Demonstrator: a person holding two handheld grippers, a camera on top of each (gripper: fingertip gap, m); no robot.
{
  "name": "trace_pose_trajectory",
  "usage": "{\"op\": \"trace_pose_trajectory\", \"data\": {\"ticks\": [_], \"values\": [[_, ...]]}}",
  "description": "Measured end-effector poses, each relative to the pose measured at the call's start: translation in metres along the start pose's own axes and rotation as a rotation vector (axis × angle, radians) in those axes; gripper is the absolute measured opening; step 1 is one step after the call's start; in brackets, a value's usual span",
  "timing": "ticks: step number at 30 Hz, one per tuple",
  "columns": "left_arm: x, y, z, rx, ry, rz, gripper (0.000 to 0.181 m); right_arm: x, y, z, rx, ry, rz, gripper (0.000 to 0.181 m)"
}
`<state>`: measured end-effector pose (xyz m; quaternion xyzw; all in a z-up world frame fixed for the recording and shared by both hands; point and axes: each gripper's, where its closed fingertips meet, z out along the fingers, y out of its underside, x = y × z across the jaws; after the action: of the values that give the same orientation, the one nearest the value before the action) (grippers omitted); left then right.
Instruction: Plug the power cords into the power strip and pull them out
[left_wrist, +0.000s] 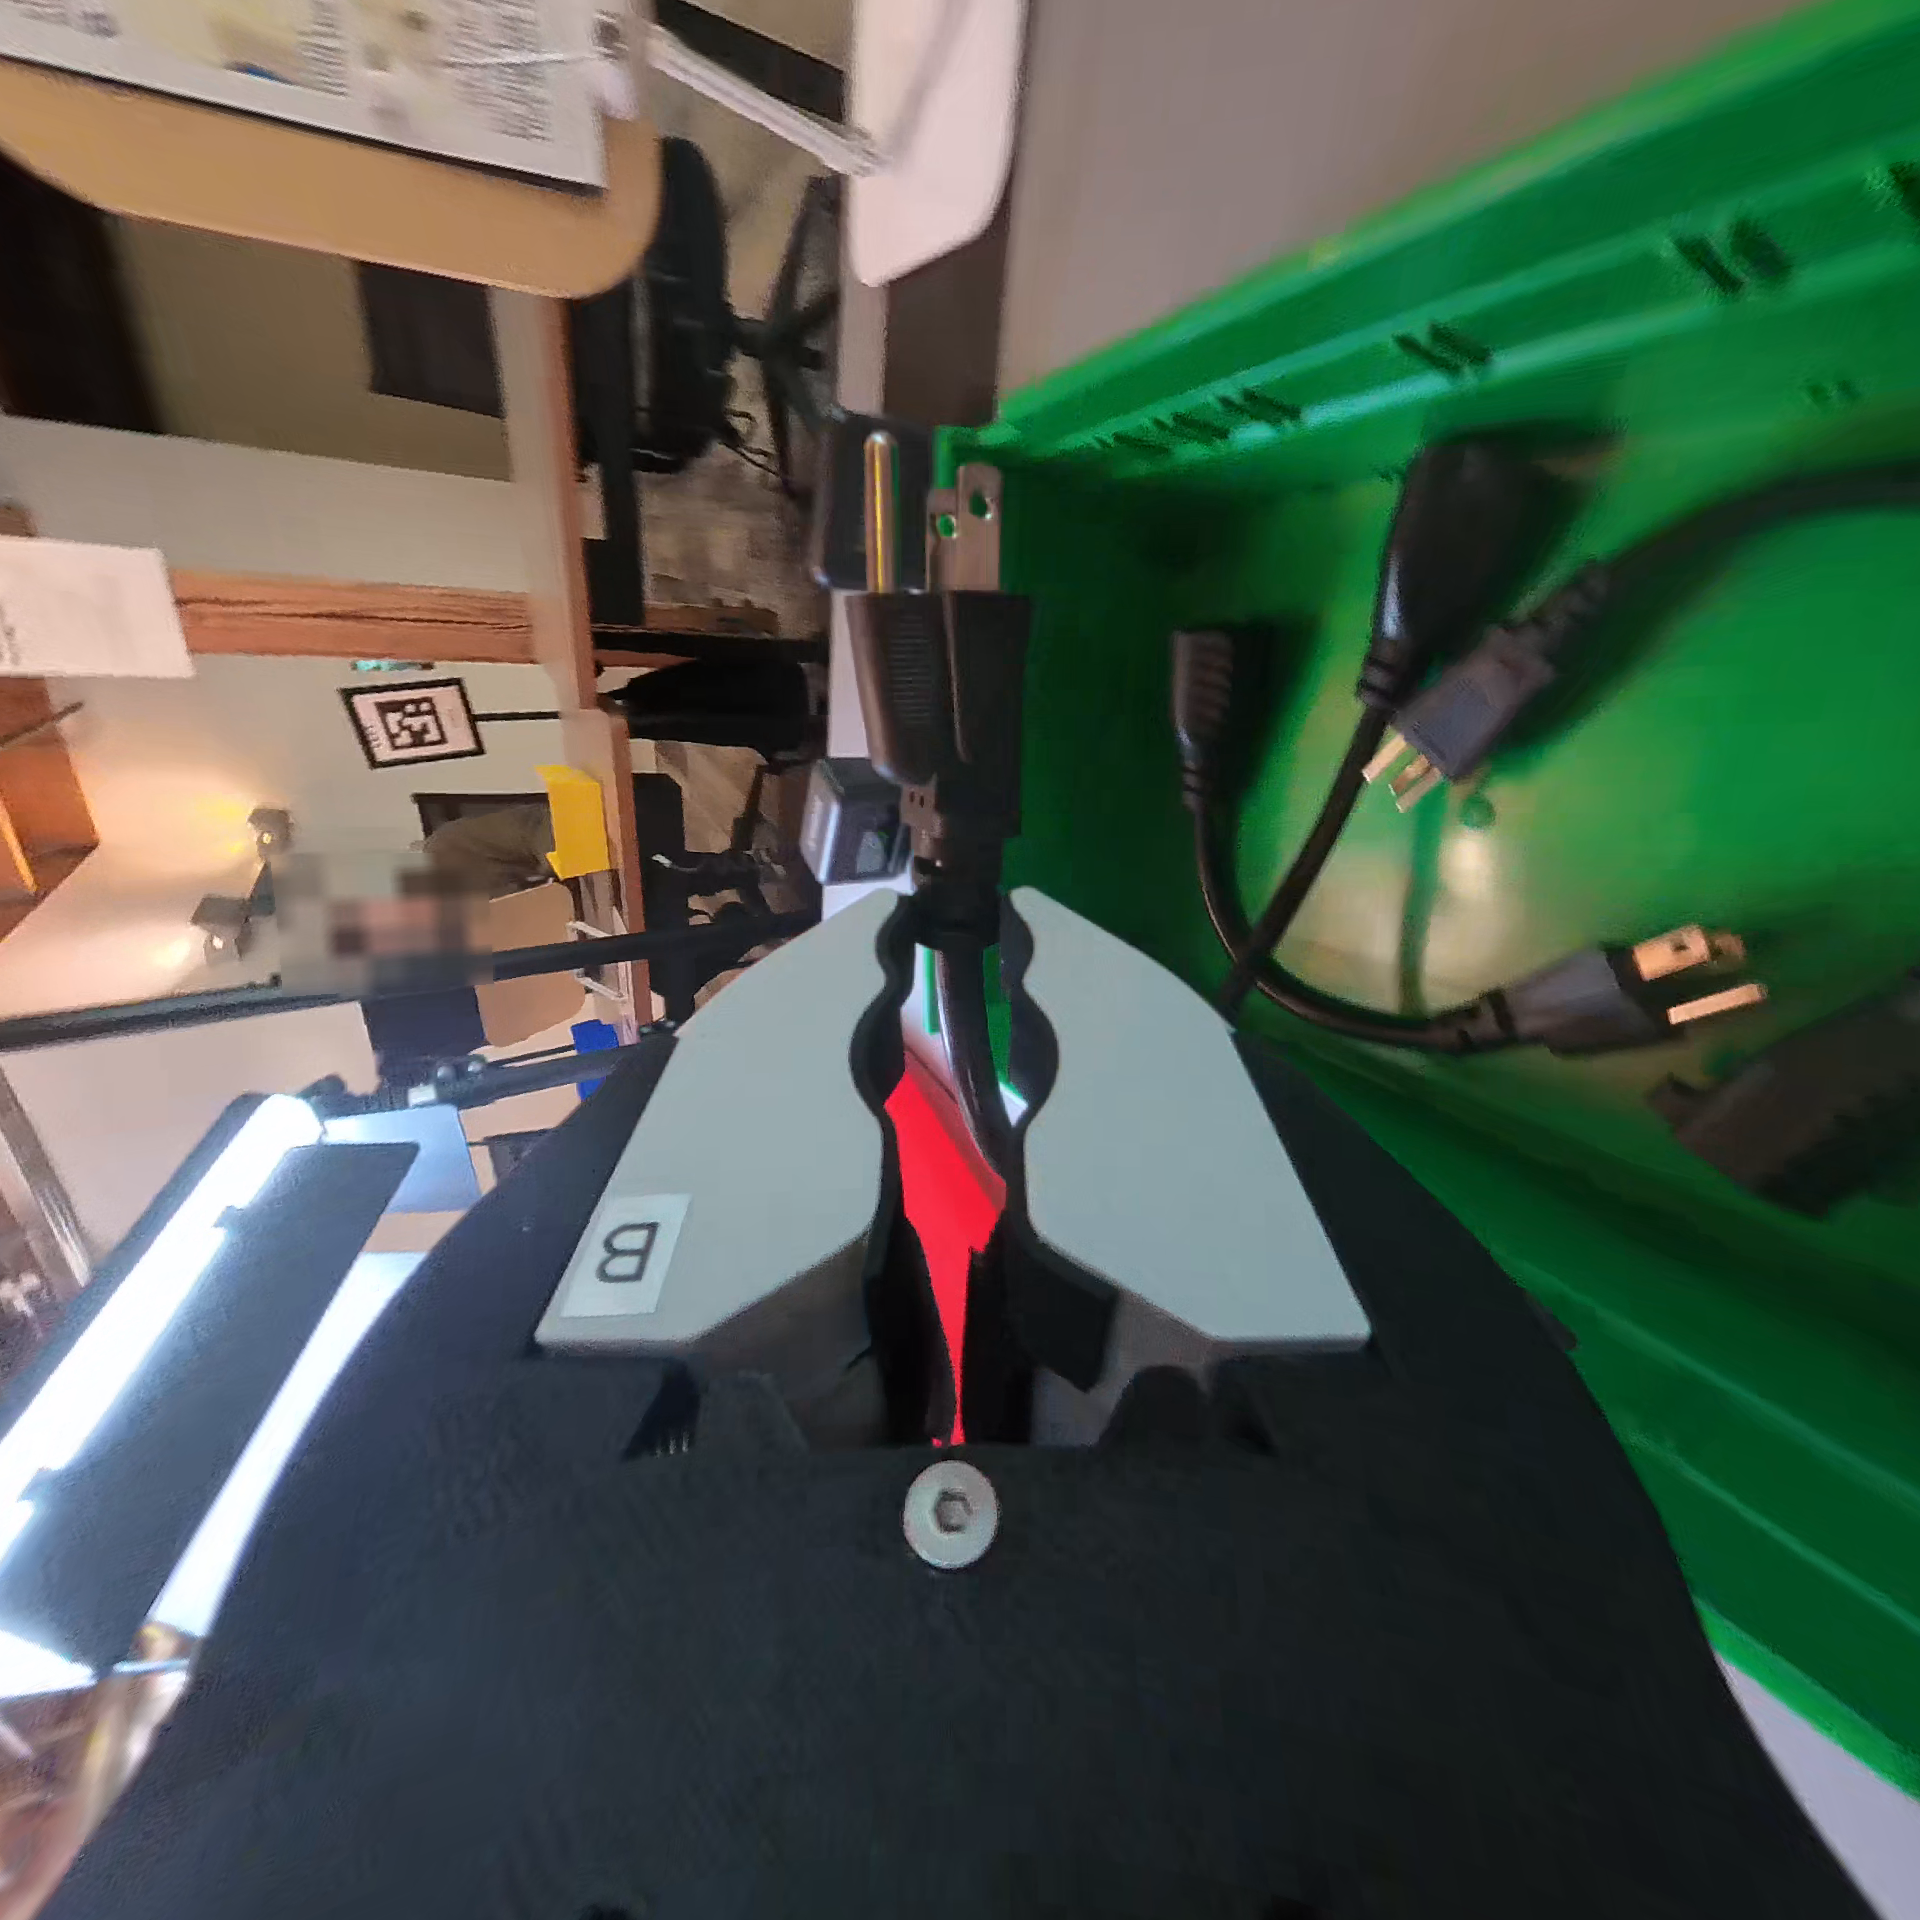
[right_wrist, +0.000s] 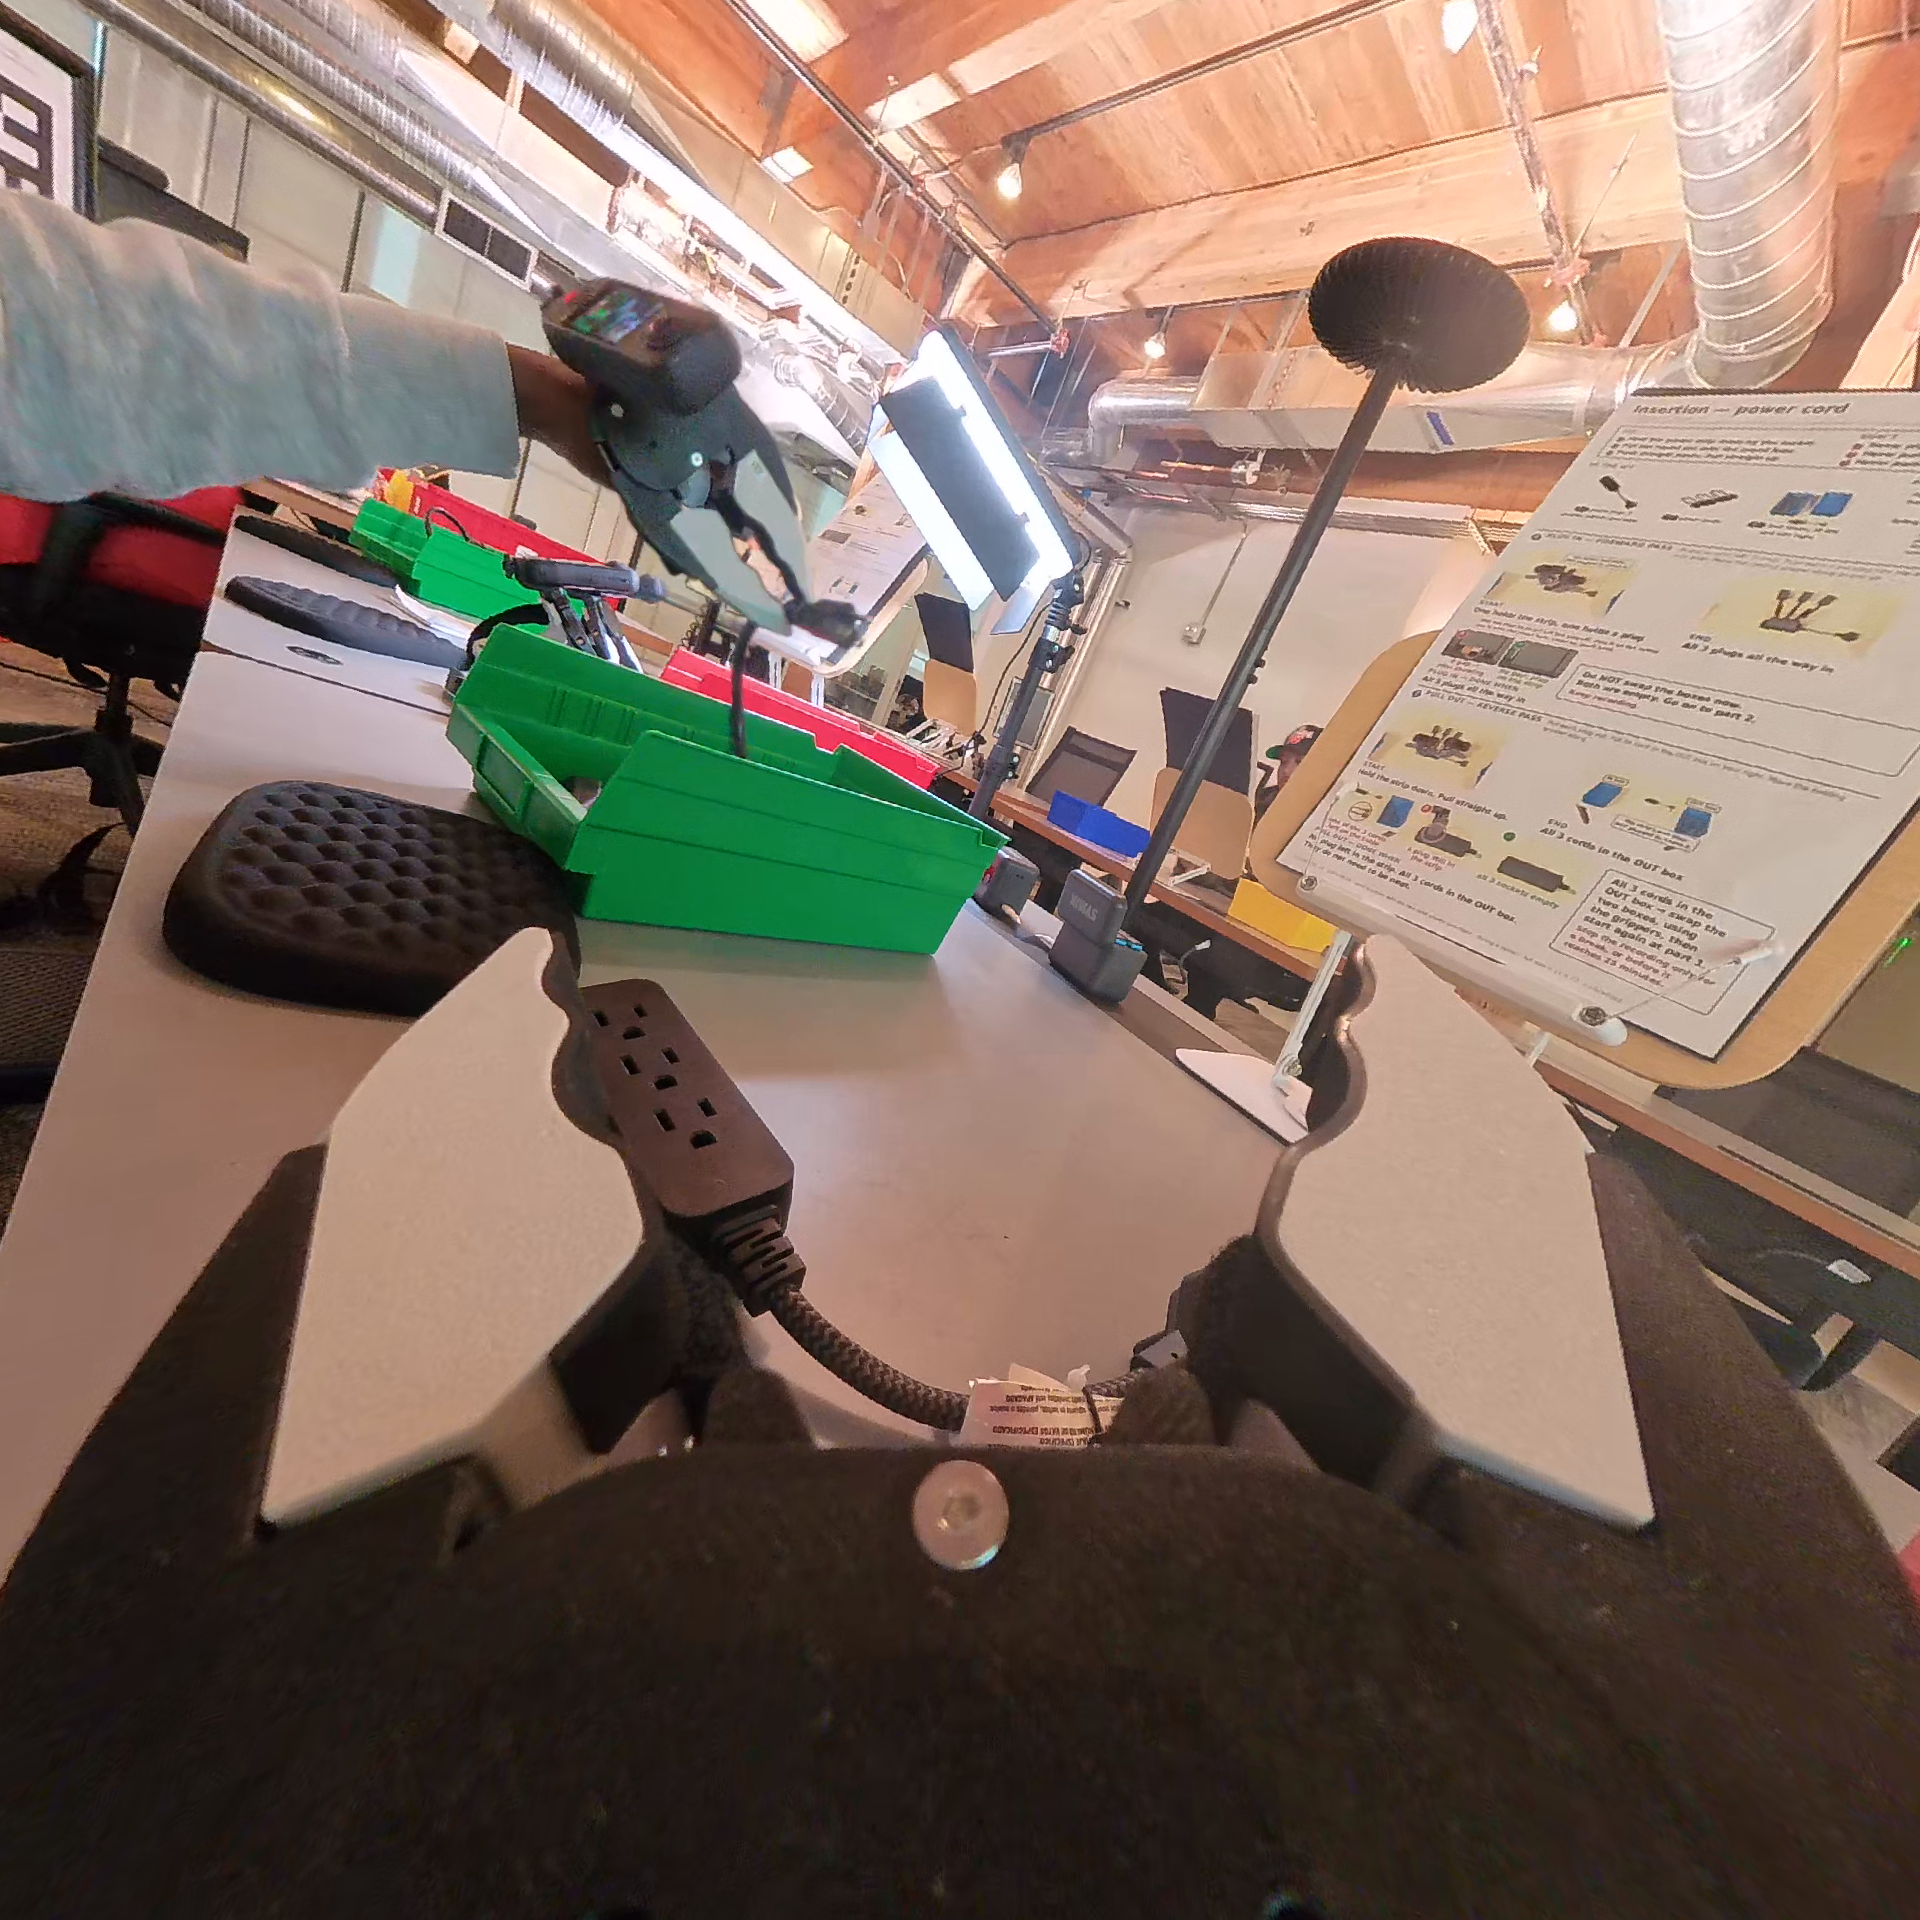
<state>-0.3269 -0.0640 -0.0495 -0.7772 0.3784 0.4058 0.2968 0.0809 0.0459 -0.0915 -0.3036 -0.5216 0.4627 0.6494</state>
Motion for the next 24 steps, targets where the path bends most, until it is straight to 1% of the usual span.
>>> {"op": "trace_pose_trajectory", "data": {"ticks": [5,7,10,13,15,20,24], "values": [[-0.024,-0.016,-0.005,0.085,-0.100,-0.152,0.014,0.000,0.000,0.000,0.000,-0.001,0.000,0.133],[-0.037,-0.021,-0.009,0.121,-0.171,-0.208,0.014,0.000,0.000,0.000,0.000,-0.002,-0.001,0.133],[-0.062,-0.021,-0.017,0.117,-0.301,-0.247,0.014,-0.001,0.000,0.000,-0.001,-0.003,-0.002,0.133],[-0.081,-0.020,-0.021,0.109,-0.363,-0.300,0.014,-0.001,0.000,0.000,-0.001,-0.004,-0.004,0.133],[-0.096,-0.022,-0.026,0.127,-0.420,-0.331,0.014,-0.001,0.000,0.000,-0.001,-0.004,-0.005,0.133],[-0.137,-0.043,-0.056,0.255,-0.601,-0.436,0.014,-0.001,0.001,0.000,-0.002,-0.005,-0.006,0.133],[-0.152,-0.071,-0.078,0.405,-0.656,-0.543,0.014,-0.002,0.001,0.000,-0.004,-0.008,-0.011,0.133]]}}
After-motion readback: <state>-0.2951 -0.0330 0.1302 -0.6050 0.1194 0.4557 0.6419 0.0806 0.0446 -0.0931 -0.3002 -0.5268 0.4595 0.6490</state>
